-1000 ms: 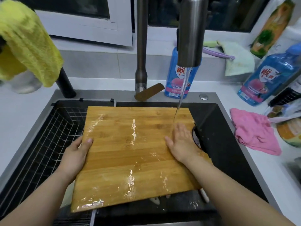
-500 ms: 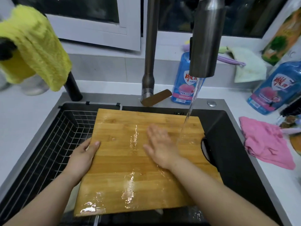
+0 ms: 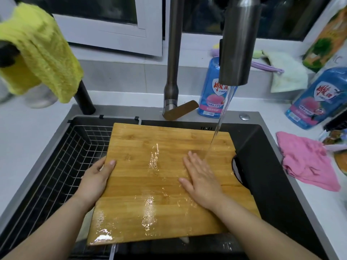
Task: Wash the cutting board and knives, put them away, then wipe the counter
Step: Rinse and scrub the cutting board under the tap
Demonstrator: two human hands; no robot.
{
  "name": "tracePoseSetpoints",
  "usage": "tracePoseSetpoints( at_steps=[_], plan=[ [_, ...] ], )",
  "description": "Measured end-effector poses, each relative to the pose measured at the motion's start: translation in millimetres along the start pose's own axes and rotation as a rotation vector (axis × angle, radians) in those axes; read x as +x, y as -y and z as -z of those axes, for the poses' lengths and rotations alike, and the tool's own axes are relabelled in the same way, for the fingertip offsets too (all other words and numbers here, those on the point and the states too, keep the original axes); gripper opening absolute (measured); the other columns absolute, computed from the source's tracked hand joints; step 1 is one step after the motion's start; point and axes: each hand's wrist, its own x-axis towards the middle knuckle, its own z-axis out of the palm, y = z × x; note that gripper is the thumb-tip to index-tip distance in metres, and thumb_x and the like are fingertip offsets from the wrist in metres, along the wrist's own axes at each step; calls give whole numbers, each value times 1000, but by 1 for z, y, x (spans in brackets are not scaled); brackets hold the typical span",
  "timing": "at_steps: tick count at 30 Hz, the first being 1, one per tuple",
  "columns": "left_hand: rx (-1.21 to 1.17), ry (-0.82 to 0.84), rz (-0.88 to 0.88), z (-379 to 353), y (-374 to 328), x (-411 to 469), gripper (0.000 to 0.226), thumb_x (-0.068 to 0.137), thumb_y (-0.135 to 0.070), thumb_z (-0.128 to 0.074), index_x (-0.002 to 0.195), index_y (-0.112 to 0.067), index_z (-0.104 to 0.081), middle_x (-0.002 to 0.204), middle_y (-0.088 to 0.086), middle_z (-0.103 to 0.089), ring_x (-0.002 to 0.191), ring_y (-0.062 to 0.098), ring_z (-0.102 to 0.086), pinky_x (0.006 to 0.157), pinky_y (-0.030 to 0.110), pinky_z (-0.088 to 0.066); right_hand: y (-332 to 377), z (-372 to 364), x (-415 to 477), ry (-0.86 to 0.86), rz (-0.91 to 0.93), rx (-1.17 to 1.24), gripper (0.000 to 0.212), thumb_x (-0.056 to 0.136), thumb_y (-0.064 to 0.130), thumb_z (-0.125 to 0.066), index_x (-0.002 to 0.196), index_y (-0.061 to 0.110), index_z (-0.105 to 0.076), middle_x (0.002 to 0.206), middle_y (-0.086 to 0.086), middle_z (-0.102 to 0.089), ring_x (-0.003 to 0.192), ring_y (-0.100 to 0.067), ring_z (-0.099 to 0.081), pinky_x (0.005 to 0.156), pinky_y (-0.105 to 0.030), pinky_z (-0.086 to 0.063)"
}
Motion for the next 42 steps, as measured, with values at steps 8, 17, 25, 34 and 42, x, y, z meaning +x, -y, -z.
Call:
tracePoseSetpoints(
  at_steps=[8, 17, 25, 34, 42],
  plan=[
    [-17, 11, -19, -2, -1, -2, 36, 95, -25, -41, 128, -14, -48, 82, -10, -54, 71, 8, -52, 57, 22, -36, 7, -7, -6, 27, -159, 91, 70, 91, 58, -10, 141, 19, 20, 145, 3, 30, 135, -12, 28, 111, -28, 18],
    [-31, 2, 1, 0, 0, -1, 39, 94, -25, -42, 131, -13, -46, 81, -11, -53, 70, 7, -52, 56, 20, -36, -49, 5, 7, -137, -513, 85, 61, 98, 45, -22, 148, 14, -7, 157, -7, -1, 146, -20, 1, 118, -35, 1],
    [-33, 2, 15, 1, 1, 0, 33, 94, -25, -44, 126, -18, -50, 84, -11, -56, 74, 8, -54, 58, 22, -38, -92, 27, -4, 54, -875, 837, 75, 89, 59, -38, 136, 0, -38, 135, -19, -48, 124, -34, -46, 104, -38, -37],
    [69, 17, 69, 3, -3, -4, 40, 94, -28, -44, 129, -10, -48, 110, 11, -59, 79, 20, -52, 73, 31, -43, -85, 75, -29, -119, -720, 833, 31, 94, 19, -48, 107, -7, -60, 72, -8, -58, 66, -20, -53, 63, -25, -41],
    [614, -3, -19, -23, -9, -20, 63, 91, -35, -48, 142, -10, -22, 147, 13, -32, 133, 32, -33, 109, 41, -30, -79, 98, -58, -261, -689, 830, 20, 94, 19, -50, 77, 11, -56, 71, -5, -56, 64, -15, -51, 57, -22, -38]
  ],
)
